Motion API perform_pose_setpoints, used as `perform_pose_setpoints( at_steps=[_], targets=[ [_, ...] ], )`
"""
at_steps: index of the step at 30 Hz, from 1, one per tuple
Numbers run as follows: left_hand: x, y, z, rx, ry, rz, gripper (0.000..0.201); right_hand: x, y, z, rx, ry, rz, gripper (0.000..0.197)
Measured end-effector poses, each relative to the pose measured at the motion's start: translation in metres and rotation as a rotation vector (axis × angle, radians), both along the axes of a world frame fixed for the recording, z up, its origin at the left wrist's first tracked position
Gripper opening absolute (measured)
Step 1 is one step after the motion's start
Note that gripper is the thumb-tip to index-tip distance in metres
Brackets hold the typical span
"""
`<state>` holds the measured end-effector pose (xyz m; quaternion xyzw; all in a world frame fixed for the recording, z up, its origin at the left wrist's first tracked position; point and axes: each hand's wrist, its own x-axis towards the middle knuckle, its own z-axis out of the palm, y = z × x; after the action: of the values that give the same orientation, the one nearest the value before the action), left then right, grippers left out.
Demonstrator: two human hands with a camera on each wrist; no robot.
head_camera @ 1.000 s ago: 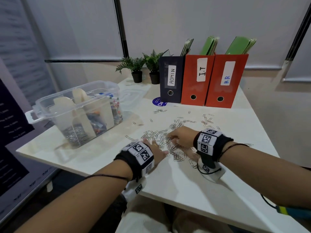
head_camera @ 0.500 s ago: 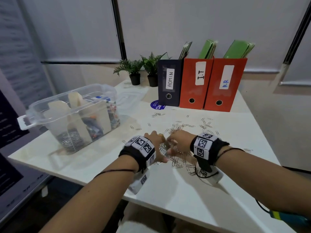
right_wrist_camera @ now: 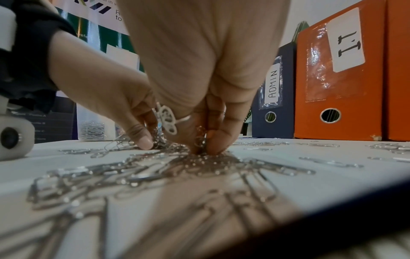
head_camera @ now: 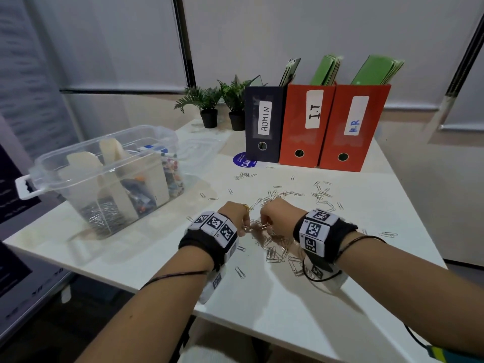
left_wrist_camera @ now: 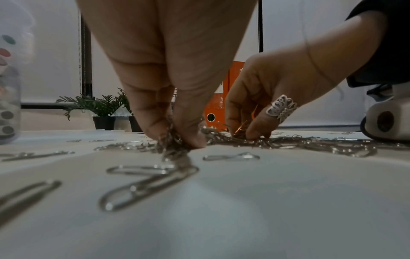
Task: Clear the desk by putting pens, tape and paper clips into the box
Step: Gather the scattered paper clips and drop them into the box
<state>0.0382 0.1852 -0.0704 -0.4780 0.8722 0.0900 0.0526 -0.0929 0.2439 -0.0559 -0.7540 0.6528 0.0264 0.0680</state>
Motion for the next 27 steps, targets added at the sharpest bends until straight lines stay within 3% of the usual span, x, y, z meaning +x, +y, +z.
perform_pose_setpoints(
  at_steps=[15,20,27],
  targets=[
    [0.001,0.000,0.007,-0.079,0.060,0.073,0.026,-0.001,0.002,0.005,-0.062,-0.071,-0.078,0.028],
    [0.018,0.002,0.032,-0.149,0.247,0.063,0.026,-0.002,0.000,0.011,-0.107,-0.139,-0.110,0.026],
    [0.080,-0.004,0.095,-0.263,0.614,0.285,0.021,0.033,-0.020,0.062,-0.217,-0.234,-0.014,0.018]
  ],
)
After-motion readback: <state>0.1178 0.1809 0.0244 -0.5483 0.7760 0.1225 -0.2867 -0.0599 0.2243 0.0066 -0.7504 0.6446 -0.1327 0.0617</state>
